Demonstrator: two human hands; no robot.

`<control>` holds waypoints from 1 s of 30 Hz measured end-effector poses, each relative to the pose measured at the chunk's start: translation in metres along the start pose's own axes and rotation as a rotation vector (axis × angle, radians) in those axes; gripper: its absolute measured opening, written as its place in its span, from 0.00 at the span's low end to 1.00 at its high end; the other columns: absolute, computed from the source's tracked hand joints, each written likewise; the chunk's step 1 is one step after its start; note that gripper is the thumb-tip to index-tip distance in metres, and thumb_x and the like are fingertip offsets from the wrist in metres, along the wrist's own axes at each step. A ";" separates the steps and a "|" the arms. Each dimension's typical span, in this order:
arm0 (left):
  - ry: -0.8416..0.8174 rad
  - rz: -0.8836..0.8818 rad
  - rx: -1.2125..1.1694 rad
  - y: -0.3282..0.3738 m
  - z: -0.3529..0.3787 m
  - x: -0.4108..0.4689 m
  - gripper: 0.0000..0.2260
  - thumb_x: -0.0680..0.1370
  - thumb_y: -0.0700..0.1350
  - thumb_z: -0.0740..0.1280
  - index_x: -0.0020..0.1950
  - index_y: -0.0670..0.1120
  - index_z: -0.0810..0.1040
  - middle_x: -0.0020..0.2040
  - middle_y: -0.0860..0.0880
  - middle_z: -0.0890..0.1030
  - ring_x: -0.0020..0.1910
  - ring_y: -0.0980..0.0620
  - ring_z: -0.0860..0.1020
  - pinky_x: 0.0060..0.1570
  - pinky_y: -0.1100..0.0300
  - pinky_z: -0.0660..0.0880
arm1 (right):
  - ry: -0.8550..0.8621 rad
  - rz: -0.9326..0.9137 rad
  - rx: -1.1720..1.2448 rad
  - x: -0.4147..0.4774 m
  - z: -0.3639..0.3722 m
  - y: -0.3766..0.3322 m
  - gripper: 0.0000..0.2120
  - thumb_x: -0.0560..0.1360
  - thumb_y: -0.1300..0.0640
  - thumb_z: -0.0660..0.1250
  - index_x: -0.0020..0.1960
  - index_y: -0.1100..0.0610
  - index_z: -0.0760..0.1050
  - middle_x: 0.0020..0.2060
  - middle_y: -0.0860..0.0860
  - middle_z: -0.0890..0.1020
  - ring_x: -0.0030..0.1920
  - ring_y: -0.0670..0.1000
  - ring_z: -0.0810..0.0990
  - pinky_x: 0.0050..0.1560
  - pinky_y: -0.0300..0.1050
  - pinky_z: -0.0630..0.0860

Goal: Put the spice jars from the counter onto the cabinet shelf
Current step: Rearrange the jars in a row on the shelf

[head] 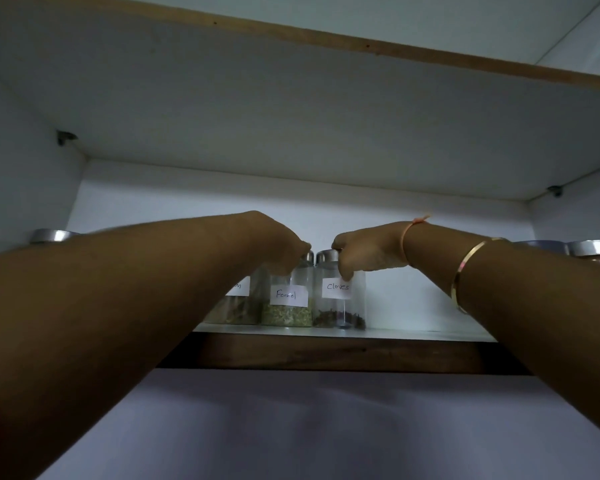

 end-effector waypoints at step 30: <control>0.333 0.253 -0.655 0.163 -0.132 -0.019 0.29 0.81 0.56 0.54 0.78 0.43 0.51 0.77 0.46 0.56 0.75 0.47 0.57 0.71 0.57 0.56 | 0.387 0.214 -0.276 -0.120 -0.107 0.142 0.18 0.77 0.64 0.55 0.64 0.65 0.74 0.62 0.60 0.77 0.62 0.59 0.75 0.65 0.52 0.71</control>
Point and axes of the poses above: each hand's wrist, its own x-axis towards the middle knuckle, its own z-axis out of the palm, y = z × x, the point moved 6 cm from there along x, towards the middle knuckle
